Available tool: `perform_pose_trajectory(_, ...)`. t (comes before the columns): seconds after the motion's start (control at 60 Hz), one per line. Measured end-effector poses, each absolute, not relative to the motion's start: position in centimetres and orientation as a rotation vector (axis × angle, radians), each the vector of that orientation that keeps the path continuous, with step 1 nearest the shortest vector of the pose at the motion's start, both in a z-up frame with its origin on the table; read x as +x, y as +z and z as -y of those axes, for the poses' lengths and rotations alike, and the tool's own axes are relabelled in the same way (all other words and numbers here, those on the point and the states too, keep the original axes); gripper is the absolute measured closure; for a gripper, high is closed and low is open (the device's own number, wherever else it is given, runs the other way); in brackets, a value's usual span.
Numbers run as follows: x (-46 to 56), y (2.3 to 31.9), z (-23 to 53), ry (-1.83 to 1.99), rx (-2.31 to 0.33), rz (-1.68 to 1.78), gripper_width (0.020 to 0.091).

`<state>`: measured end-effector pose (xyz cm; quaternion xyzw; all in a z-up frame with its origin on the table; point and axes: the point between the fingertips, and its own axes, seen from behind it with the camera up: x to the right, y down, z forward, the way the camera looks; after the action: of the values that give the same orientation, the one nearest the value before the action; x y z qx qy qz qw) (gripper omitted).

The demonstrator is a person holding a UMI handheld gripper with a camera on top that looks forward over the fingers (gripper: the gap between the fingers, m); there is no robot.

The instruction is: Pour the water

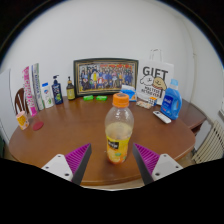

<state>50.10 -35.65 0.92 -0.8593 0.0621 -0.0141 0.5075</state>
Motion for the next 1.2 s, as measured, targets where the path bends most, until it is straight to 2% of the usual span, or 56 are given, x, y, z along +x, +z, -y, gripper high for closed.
perform_pose_trajectory(0.133, 51.4, -0.6, 31.4, 0.004, -2.027, -0.129, 0.0259)
perform_pose_trajectory(0.183, 51.5, -0.9, 30.2, 0.0, -2.013, -0.113, 0.0291)
perform_pose_trajectory(0.2, 51.6, -1.0, 29.9, -0.002, -2.009, -0.107, 0.0314)
perform_pose_trajectory(0.267, 51.8, -1.3, 28.9, -0.021, -1.998, -0.089, 0.0477)
perform_pose_trajectory(0.283, 52.0, -1.3, 28.8, -0.036, -1.993, -0.088, 0.0574)
perform_pose_trajectory(0.317, 52.5, -1.1, 28.5, -0.061, -1.976, -0.085, 0.0655)
perform_pose_trajectory(0.35, 52.3, -1.1, 28.4, -0.053, -1.972, -0.079, 0.0662)
perform_pose_trajectory(0.383, 52.2, -1.1, 28.3, -0.045, -1.969, -0.074, 0.0717)
perform_pose_trajectory(0.45, 52.1, -1.1, 28.2, -0.056, -1.974, -0.059, 0.0754)
perform_pose_trajectory(0.467, 52.1, -1.1, 28.1, -0.06, -1.974, -0.053, 0.0795)
perform_pose_trajectory(0.667, 51.9, -0.4, 27.1, -0.157, -1.99, 0.006, 0.08)
perform_pose_trajectory(0.8, 50.9, 4.3, 25.2, -0.297, -1.934, 0.083, 0.0799)
perform_pose_trajectory(1.067, 39.2, 17.7, 19.2, -0.712, -1.729, 0.437, 0.0801)
perform_pose_trajectory(1.2, 28.9, 21.1, 15.9, -0.898, -1.594, 0.683, 0.0802)
